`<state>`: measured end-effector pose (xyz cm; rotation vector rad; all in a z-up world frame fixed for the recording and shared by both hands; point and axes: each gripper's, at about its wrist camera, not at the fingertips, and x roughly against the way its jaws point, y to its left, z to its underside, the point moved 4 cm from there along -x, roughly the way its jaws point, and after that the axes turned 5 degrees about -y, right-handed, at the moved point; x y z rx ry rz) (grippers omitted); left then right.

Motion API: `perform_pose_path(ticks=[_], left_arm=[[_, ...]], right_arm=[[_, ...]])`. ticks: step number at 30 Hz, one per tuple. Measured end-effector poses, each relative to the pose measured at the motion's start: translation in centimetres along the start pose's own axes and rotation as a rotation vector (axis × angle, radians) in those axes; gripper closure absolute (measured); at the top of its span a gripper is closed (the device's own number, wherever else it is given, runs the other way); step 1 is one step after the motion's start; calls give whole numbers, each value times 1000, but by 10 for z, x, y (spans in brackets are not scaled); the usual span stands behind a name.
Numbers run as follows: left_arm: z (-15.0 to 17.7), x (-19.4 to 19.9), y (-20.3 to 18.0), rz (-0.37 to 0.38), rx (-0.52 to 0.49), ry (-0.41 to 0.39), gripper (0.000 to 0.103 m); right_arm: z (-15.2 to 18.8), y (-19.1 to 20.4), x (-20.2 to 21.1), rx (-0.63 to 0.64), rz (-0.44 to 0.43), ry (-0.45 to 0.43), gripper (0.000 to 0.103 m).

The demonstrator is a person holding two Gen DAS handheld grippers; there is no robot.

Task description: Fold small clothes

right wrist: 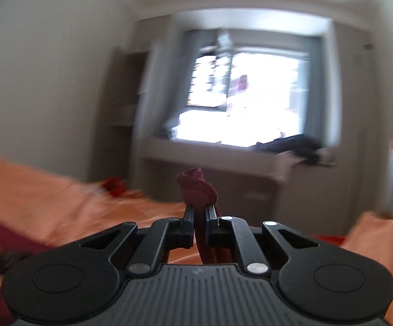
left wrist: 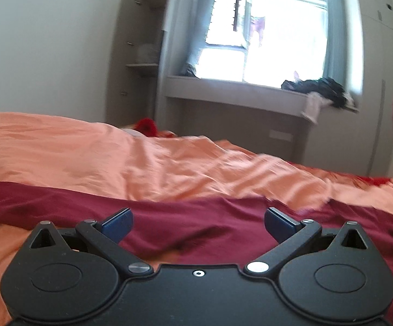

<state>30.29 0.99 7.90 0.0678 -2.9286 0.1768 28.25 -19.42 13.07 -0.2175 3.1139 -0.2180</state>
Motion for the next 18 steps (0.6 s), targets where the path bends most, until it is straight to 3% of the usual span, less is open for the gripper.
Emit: perform_pose_path(ticks=[6, 10, 13, 14, 15, 17, 18], left_arm=[[-5, 4, 20, -39, 20, -26, 0], [-3, 3, 24, -39, 31, -20, 0], [-1, 2, 21, -9, 31, -15, 0], [0, 1, 19, 13, 34, -11, 0], [2, 0, 16, 33, 37, -3, 0], [6, -2, 9, 84, 44, 18, 0], [8, -4, 5, 112, 48, 29, 0]], right_arm=[[52, 96, -23, 98, -204, 152, 95], [88, 131, -21, 173, -286, 240, 95], [104, 134, -13, 181, -329, 274, 87], [107, 129, -10, 154, -349, 276, 78], [107, 123, -9, 129, -358, 277, 60], [109, 115, 0, 84, -372, 261, 38], [109, 106, 5, 72, -376, 253, 32]])
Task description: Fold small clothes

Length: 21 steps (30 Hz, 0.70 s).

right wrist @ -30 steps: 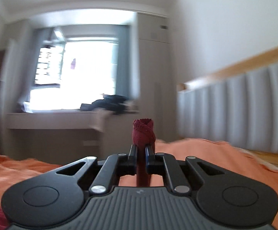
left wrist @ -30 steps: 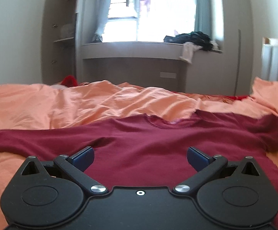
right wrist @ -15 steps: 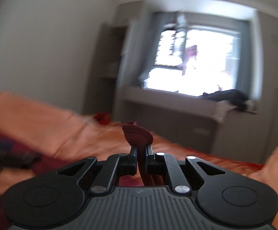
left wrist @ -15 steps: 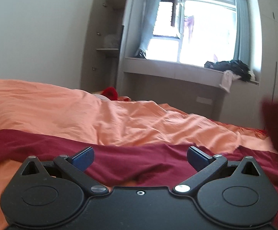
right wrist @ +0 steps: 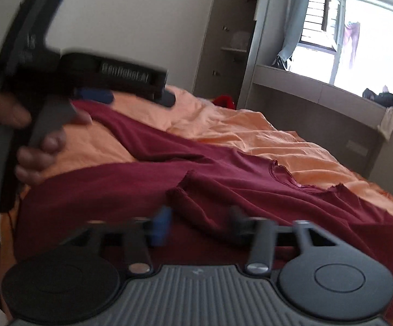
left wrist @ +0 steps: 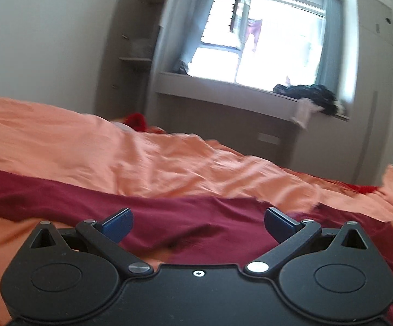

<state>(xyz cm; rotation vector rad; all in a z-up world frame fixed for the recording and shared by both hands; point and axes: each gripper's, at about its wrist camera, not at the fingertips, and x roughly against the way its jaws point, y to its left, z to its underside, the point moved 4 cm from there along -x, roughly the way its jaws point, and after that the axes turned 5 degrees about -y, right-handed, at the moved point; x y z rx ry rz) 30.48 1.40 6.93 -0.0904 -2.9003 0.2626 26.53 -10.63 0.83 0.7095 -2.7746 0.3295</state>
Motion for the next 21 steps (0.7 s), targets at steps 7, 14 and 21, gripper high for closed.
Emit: perform_pose_path(ticks=[7, 14, 21], left_arm=[[23, -20, -28, 97, -27, 98, 0], [48, -34, -44, 49, -149, 198, 0], [63, -32, -37, 44, -166, 263, 0]], right_arm=[[5, -69, 49, -113, 133, -48, 6], [25, -188, 65, -317, 394, -30, 1], [64, -294, 41, -701, 451, -18, 24]])
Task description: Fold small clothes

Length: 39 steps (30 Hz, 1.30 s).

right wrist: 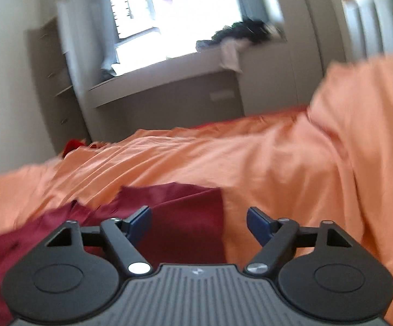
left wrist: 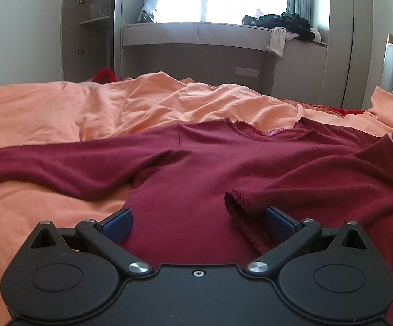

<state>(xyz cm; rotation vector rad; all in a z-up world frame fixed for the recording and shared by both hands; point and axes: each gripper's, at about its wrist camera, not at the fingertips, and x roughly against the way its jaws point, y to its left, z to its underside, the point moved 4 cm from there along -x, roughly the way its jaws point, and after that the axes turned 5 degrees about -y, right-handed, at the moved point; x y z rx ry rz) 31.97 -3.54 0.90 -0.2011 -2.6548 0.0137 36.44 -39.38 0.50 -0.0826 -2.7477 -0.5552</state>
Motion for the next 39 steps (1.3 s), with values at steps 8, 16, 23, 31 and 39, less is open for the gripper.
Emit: perform_pose_path(ticks=[8, 16, 23, 31, 39], left_arm=[[6, 2, 4, 28, 4, 5, 0], [7, 3, 3, 28, -10, 5, 0], [8, 5, 4, 34, -9, -6, 0], [12, 6, 5, 36, -2, -33, 0], [15, 10, 6, 30, 4, -60, 0]], right_arm=[[-5, -19, -29, -40, 67, -22, 97], [6, -6, -44, 104, 160, 3, 96], [17, 7, 18, 171, 89, -17, 36], [70, 35, 85, 408, 125, -44, 15], [92, 38, 70, 541, 228, -86, 8]])
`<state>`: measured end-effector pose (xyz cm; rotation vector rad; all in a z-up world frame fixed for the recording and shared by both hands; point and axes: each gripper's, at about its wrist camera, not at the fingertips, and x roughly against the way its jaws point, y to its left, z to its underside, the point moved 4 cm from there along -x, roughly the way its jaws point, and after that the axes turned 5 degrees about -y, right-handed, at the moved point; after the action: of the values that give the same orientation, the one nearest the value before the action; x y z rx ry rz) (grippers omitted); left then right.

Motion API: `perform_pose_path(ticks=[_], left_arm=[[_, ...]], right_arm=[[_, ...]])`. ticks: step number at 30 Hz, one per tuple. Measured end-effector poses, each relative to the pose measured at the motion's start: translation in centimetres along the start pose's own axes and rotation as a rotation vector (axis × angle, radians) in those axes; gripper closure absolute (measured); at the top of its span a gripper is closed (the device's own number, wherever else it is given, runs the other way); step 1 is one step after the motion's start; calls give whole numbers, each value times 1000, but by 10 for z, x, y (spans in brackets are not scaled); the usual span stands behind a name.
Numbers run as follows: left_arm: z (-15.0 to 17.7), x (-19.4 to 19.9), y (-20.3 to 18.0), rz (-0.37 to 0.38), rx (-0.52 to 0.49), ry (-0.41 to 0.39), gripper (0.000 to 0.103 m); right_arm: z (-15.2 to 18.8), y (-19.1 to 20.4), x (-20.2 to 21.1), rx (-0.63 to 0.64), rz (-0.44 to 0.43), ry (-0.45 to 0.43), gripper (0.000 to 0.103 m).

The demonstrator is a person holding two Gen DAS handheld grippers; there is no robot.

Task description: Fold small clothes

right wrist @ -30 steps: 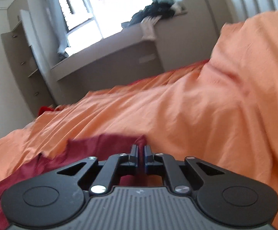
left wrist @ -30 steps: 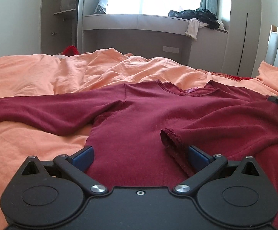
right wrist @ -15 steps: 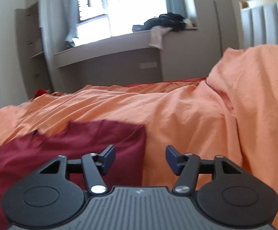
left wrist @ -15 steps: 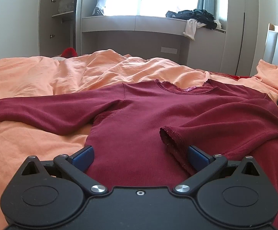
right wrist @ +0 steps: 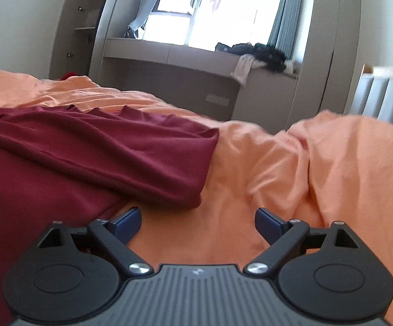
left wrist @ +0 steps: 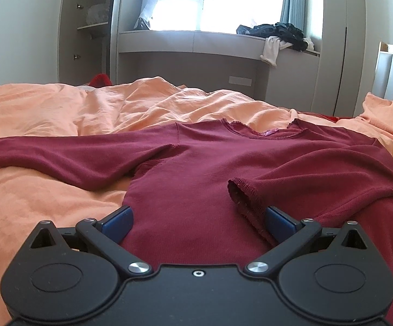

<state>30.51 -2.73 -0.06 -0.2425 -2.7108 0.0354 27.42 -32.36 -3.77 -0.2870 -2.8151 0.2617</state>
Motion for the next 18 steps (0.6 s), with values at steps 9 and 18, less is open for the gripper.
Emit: perform_pose_path(ticks=[9, 18], left_arm=[[-22, 33, 48, -193, 65, -81, 0], [-46, 79, 213, -567, 334, -111, 0]], right_arm=[[6, -31, 2, -117, 83, 24, 0], [-8, -37, 33, -224, -38, -106, 0]])
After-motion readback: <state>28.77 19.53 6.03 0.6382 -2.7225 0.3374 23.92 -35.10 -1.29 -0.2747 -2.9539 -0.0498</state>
